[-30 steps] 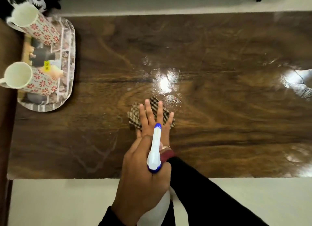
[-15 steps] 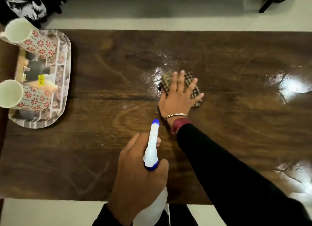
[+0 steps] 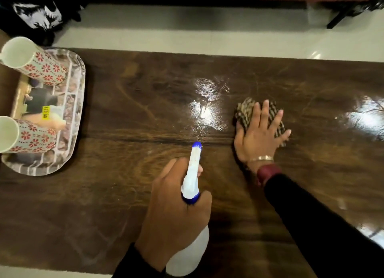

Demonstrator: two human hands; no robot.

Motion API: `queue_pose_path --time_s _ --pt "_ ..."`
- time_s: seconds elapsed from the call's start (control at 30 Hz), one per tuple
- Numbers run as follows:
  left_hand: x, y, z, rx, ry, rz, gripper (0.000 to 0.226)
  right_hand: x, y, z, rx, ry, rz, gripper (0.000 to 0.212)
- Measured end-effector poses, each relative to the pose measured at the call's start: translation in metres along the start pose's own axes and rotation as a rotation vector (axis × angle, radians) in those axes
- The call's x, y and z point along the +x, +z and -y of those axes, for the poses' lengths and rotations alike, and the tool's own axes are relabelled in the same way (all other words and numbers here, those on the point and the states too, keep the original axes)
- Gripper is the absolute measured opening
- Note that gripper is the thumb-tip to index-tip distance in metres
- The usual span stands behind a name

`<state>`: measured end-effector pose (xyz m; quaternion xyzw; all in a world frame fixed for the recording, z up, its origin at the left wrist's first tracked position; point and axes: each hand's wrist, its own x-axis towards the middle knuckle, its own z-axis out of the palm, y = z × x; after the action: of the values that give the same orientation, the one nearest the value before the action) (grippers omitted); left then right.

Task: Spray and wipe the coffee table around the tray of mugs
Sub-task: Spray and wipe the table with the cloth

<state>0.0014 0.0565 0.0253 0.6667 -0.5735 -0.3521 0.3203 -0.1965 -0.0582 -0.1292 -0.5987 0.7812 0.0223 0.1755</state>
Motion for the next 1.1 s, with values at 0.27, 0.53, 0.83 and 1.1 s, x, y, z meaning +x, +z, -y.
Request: queue_pose_path --time_s 0.27,0.53,0.83,1.1 --pt "0.021 0.005 -0.004 0.018 0.099 -0.058 0.026 0.081 -0.007 0.126 -0.048 -0.186 0.014 0.081" --pt "0.048 0.010 -0.013 -0.020 0.056 -0.033 0.023 0.007 0.014 0.055 -0.099 -0.417 0.024 0.086" --pt "0.053 0.020 -0.009 0.067 0.111 -0.129 0.040 0.161 -0.043 0.072 -0.031 0.055 0.006 0.076" --pt "0.057 0.024 -0.003 0.020 0.064 -0.198 0.033 0.060 0.011 0.166 -0.148 -0.510 0.054 0.083"
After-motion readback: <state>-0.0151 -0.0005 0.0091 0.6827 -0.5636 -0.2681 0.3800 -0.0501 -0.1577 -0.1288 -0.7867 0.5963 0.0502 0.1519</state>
